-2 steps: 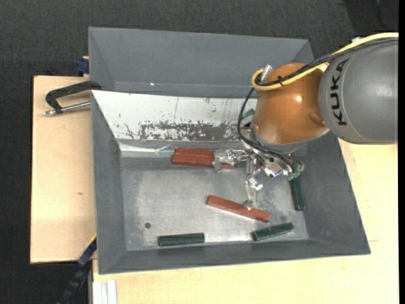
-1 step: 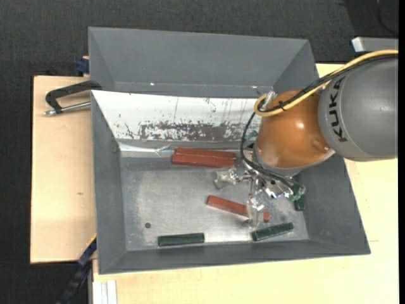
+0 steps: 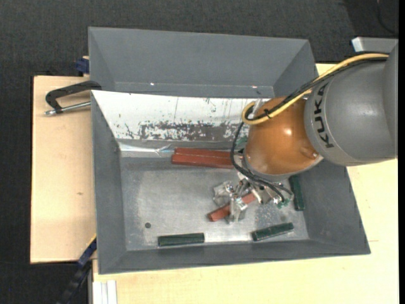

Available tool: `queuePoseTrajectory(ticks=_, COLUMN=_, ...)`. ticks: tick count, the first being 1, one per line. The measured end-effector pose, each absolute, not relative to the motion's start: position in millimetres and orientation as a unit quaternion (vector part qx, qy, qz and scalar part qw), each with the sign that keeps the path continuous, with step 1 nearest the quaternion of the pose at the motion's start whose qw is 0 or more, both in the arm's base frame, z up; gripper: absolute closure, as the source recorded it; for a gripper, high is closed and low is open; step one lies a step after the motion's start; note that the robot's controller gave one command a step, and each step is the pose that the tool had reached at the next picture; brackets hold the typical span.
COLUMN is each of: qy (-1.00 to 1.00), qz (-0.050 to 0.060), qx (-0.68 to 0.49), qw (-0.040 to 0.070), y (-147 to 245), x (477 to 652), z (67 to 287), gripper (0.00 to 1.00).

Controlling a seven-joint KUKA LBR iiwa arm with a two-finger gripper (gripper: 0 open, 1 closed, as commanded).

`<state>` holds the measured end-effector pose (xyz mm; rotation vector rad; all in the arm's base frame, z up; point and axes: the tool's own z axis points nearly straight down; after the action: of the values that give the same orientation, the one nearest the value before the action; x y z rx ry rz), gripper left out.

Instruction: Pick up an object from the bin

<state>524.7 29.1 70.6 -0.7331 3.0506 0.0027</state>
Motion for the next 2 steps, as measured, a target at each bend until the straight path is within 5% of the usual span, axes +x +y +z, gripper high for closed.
queuePoseTrajectory(ticks=2, qy=0.972, qz=0.001, qx=-0.234, qw=0.001, y=28.9, x=523.7, z=72.3, gripper=1.0)
